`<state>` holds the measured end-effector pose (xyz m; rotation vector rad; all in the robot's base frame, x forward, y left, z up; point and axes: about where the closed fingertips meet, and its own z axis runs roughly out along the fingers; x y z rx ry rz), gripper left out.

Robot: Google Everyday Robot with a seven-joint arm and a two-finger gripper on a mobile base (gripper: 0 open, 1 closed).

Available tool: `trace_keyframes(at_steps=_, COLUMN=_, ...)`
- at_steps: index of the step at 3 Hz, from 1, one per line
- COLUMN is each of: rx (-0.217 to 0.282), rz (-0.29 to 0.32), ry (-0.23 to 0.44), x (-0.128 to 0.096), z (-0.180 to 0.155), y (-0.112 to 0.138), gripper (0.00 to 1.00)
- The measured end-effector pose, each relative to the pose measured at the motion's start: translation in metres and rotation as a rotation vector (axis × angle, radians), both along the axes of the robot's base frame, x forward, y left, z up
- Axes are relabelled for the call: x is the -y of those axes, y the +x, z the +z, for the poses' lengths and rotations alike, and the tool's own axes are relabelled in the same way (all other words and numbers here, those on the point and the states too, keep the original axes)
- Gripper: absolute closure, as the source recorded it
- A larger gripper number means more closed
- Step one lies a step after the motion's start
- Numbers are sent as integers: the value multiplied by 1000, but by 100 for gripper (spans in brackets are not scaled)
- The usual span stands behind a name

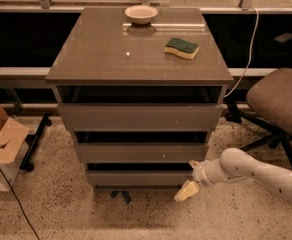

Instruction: Open bottom drawer

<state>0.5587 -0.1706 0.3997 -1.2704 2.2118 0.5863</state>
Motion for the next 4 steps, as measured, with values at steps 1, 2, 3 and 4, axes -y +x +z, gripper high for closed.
trace_keyframes(at_steps=1, rx=-22, rz=-13, ry=25, x=-13, z=-25, y=3, gripper=0)
trace_keyframes(at_steps=2, rx=-31, rz=-20, ry=48, x=-21, z=-45, y=10, gripper=0)
trace_keyframes(at_steps=3, rx=-55, rz=-37, ry=59, x=-24, z=-72, y=16, gripper=0)
trace_keyframes(at_steps=4, rx=-47, rz=-46, ry=64, x=-29, z=-93, y=29, gripper=0)
